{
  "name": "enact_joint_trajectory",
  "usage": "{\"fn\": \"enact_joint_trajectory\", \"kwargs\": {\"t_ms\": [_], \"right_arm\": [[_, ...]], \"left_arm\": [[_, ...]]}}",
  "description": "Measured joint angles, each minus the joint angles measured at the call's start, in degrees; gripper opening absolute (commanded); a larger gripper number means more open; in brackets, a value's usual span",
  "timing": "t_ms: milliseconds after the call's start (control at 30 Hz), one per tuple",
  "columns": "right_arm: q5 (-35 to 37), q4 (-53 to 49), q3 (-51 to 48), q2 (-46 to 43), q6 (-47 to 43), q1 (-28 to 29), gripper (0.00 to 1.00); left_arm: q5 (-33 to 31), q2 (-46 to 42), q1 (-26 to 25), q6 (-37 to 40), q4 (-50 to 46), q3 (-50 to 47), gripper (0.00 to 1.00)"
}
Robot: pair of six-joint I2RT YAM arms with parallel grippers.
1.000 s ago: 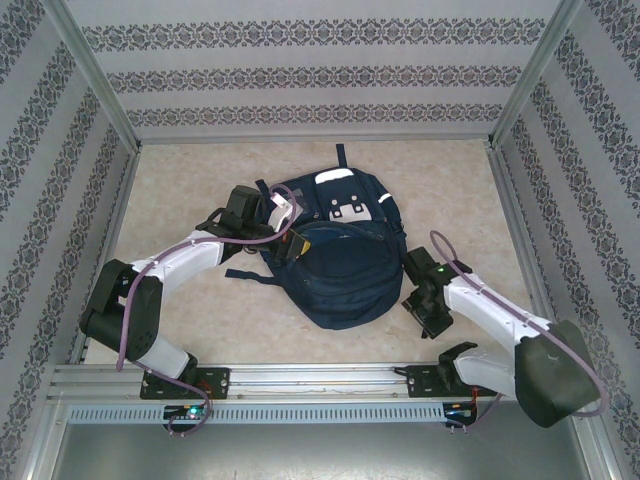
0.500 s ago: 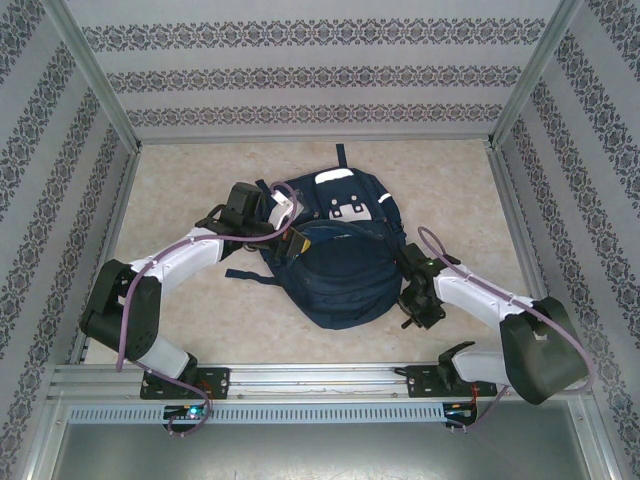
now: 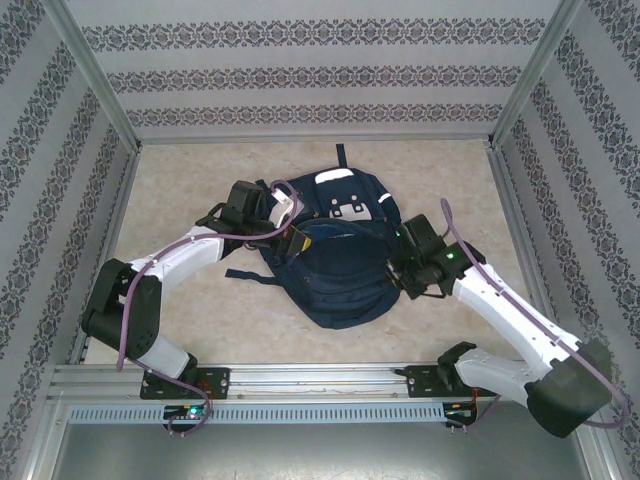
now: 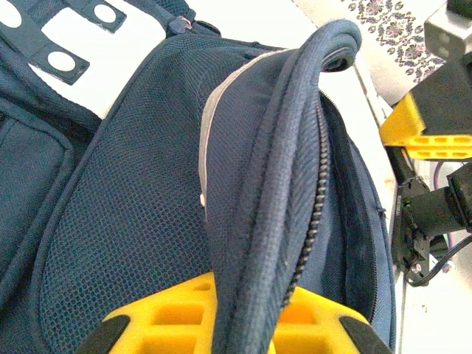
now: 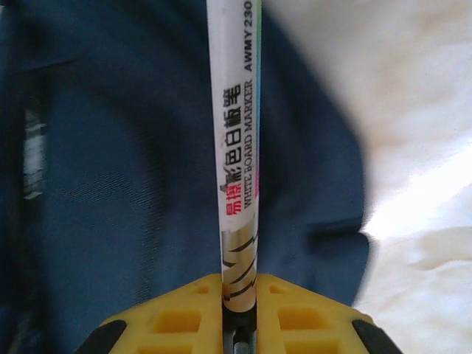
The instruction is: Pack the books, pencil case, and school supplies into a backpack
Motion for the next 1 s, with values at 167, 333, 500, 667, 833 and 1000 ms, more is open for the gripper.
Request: {"fn": "enact_joint_trajectory", "kwargs": {"t_ms": [167, 333, 500, 667, 833, 1000], "right_arm": [[-1.7, 5.9, 7.0, 8.9, 4.2, 4.7, 0.21], [-3.7, 12.8, 10.0, 17.0, 7.3, 5.5, 0.49], [-4.5, 13.4, 12.7, 19.5, 6.4, 5.6, 0.50], [-4.7, 11.8, 9.4, 13.0, 0.3, 4.2, 0.48], [-6.0, 5.7, 5.9, 6.3, -12.1, -1.4, 0.49], [-9.4, 3.3, 1.0, 2.9, -21.3, -6.6, 0.47]], "left_arm": [[0.0, 0.0, 0.0, -0.9, 0.1, 0.0, 0.05], [0.0, 0.1, 0.0, -1.7, 0.5, 0.0, 0.07], [0.0, 0.2, 0.0, -2.3, 0.6, 0.0, 0.10], [0.3, 0.2, 0.0, -2.1, 0.9, -0.3, 0.14], [1.3, 0.2, 0.0, 1.5, 0.9, -0.5, 0.16], [1.3, 0.2, -0.2, 6.2, 0.4, -0.5, 0.14]]}}
